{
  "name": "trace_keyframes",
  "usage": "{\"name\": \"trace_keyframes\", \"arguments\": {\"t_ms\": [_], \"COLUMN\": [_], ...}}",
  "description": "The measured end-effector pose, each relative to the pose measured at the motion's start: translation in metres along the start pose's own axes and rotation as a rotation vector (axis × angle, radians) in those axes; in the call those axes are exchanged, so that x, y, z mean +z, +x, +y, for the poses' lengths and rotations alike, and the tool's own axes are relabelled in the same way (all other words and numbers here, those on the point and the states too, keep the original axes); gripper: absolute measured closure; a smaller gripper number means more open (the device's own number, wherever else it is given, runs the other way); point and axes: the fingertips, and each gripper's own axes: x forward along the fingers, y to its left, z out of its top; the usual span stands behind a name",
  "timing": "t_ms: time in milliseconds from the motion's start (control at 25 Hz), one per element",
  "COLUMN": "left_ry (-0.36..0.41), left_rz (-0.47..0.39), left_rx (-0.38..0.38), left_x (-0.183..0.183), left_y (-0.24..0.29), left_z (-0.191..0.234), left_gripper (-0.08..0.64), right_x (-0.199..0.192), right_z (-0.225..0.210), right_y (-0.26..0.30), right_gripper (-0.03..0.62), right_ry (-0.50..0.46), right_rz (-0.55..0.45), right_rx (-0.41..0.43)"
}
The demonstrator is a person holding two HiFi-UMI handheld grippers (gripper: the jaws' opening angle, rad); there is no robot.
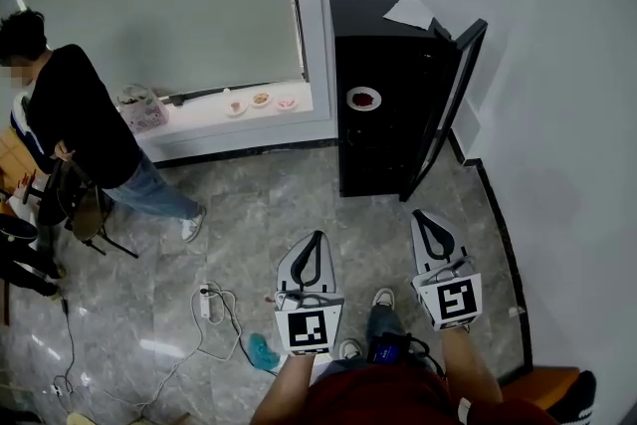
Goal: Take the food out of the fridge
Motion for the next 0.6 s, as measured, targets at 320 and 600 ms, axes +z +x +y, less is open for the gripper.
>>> {"name": "trace_keyframes", "arguments": {"t_ms": [320,600], "left_ry": [0.008,-0.024], "left_rz": [-0.007,-0.049], "left_rx": [0.004,0.010], "left_x": [-0.007,-0.003], "left_y": [0.053,0.128], "left_z": [0.004,-0.006], "left_gripper": [0.546,0.546], "right_x": [-0.019,-0.029], "right_z": [-0.032,-0.084], "right_y": [0.043,0.094], "right_gripper": [0.571,0.571], "right_ry": [0.012,0.017], "right_rz": [0.012,-0.035], "right_rx": [-0.005,-0.005]}}
